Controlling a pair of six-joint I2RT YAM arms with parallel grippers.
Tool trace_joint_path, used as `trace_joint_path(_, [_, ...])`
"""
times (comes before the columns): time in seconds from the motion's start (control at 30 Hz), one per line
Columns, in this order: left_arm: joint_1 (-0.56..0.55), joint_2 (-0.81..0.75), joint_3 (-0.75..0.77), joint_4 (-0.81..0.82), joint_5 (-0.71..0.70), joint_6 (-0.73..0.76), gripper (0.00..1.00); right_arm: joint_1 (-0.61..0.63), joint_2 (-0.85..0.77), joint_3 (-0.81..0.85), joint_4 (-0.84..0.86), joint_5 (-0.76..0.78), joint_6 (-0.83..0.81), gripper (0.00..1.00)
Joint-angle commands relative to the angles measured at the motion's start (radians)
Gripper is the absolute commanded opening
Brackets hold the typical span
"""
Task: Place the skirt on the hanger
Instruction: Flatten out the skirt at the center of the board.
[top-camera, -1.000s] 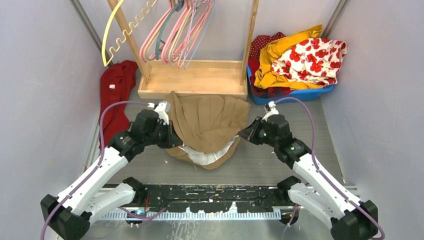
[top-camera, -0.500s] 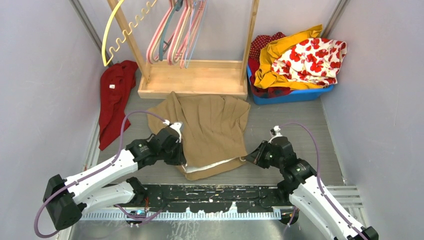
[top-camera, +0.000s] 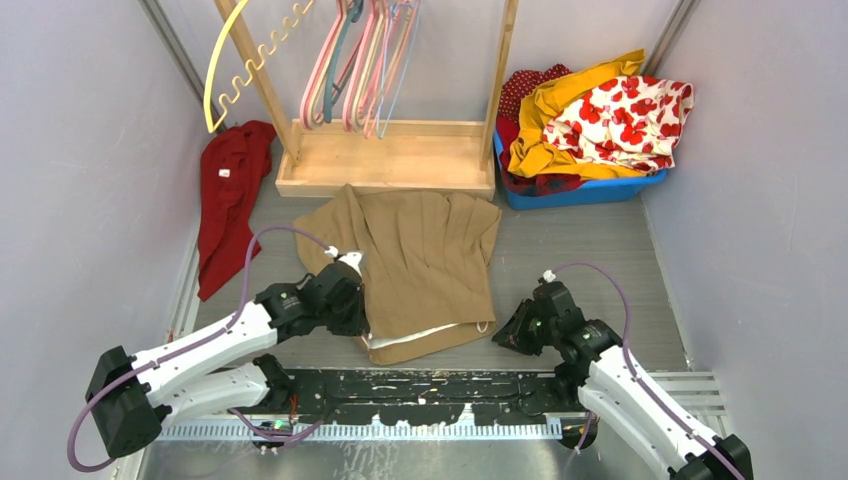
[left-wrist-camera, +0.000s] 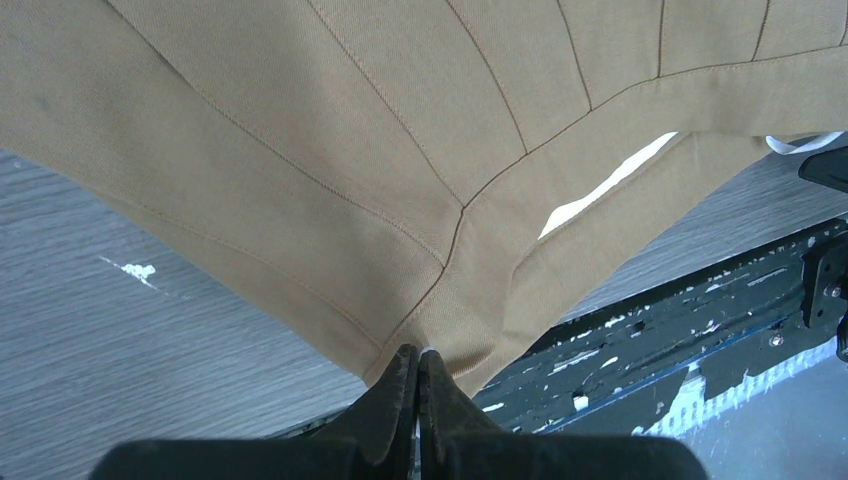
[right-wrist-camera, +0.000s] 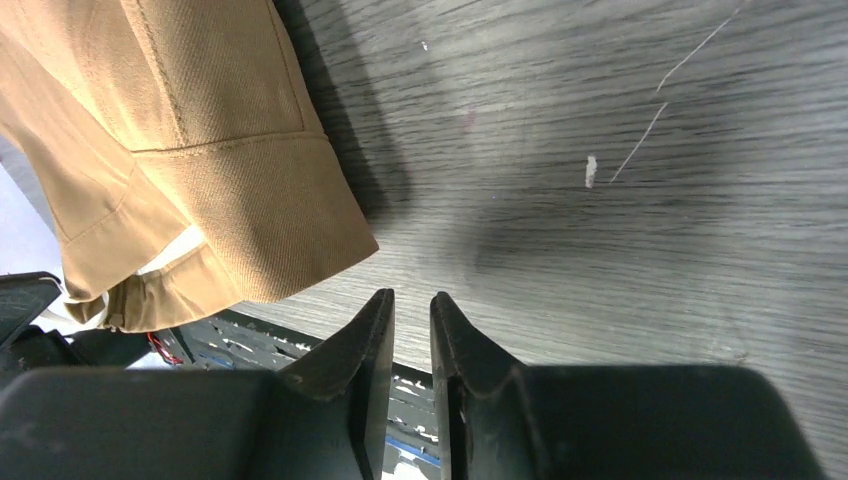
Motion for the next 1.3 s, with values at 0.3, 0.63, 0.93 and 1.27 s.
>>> trace_joint_path(0.3, [-0.027,-0.053,-0.026,-0.026,-0.005,-0.042,0.11,0.074,-0.007,0.095,-0.059,0.067,-0.001,0.27])
trace_joint_path(0.63, [-0.058,-0.155,-0.058,-0.089,0.012,-0.092,0.25,0.113,0.012,0.316,-0.177,0.103,-0.054,0.33])
trace_joint_path(0.93, [-0.067,-0.231,0.006,-0.171,0.007,-0.095,0.45,0.113,0.103,0.488,-0.182,0.121,-0.125,0.39])
trace_joint_path(1.27, [-0.068,-0.211,0.200,-0.278,-0.106,-0.026,0.98,0.113,0.259,0.685,-0.131,0.144,-0.211,0.48])
